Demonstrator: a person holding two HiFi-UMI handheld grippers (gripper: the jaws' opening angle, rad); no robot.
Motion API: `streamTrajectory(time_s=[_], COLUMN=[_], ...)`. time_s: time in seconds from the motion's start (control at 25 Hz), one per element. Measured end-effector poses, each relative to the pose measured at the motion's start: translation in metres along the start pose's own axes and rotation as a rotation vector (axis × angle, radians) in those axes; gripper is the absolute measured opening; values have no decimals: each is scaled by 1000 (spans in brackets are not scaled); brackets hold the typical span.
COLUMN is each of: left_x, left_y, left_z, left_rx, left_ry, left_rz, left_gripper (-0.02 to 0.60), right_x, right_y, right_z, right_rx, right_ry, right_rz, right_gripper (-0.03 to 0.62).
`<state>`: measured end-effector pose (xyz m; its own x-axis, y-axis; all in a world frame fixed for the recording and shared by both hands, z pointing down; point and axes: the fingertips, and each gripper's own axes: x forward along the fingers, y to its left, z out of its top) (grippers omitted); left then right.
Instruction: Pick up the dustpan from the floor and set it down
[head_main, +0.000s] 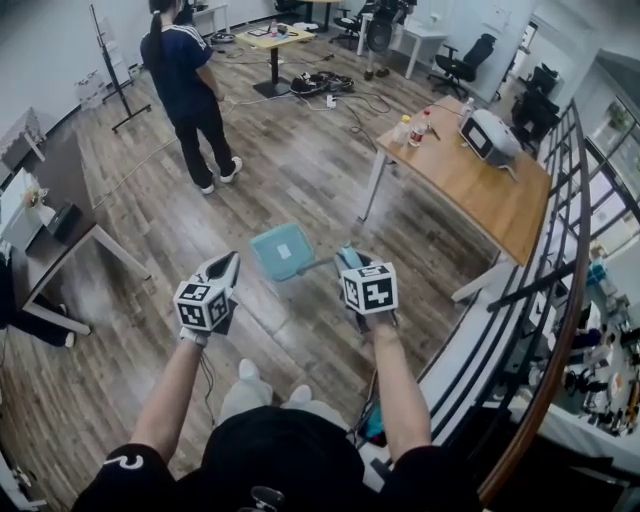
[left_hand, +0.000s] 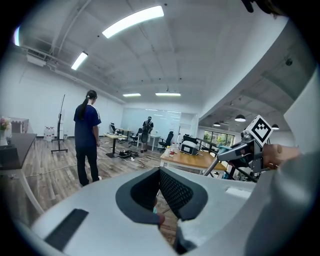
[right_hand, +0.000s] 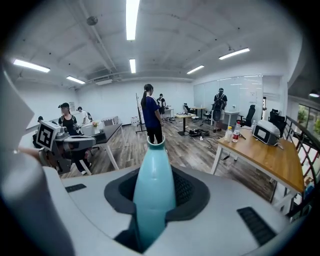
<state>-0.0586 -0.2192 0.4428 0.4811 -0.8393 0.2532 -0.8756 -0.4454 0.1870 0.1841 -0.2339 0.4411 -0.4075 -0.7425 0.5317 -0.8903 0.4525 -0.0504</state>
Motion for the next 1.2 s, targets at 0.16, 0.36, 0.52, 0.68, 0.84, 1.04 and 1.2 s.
streamTrajectory(time_s=[0.16, 0.36, 0.52, 0.68, 0.84, 1.04, 1.2], left_x=[0, 2, 5, 6, 3, 0, -1], left_y=[-1, -4, -12, -19, -22, -26, -28], left_z=[10, 18, 23, 24, 24, 20, 17], left_rx=[17, 28, 39, 46, 50, 59, 69], left_ry=[-6, -17, -22, -19, -19, -7, 2], left_rz=[0, -2, -2, -6, -10, -19, -32], left_gripper=[-2, -2, -2, -2, -2, -2, -2], right_x=[-3, -7, -11, -14, -15, -18, -18], right_y=[2, 1, -4, -8, -4, -1, 2], right_z=[14, 22, 26, 23, 22, 15, 5], right_rx=[-9, -15, -21, -19, -23, -21, -11], right_ry=[-22, -38, -45, -43, -44, -36, -22], right_rz=[4, 5, 9, 11, 15, 15, 14], right_gripper=[87, 87, 87, 87, 88, 88, 89])
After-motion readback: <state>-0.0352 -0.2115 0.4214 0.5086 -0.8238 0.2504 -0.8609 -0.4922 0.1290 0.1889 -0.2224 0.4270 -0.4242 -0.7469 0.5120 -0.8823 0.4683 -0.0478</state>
